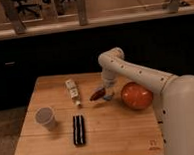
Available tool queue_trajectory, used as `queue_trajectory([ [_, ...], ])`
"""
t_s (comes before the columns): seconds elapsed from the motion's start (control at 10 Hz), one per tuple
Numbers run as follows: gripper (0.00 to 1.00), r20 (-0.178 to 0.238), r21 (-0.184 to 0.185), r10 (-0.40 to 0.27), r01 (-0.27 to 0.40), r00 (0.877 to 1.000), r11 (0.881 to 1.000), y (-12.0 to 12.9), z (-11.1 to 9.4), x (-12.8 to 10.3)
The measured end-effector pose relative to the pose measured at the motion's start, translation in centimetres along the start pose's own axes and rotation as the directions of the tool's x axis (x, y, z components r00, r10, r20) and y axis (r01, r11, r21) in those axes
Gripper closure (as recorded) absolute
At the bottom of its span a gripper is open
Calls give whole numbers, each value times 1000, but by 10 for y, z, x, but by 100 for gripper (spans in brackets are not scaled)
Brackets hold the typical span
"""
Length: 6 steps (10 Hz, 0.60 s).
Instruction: Place the pepper on the white sponge
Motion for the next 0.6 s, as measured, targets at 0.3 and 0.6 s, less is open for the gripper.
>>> queue_trajectory([
  [0.3,98,8,-1,-8,8,1000,1000,-4,4,-1],
  [0.6,98,18,2,-8,8,1000,1000,-7,9,-2],
])
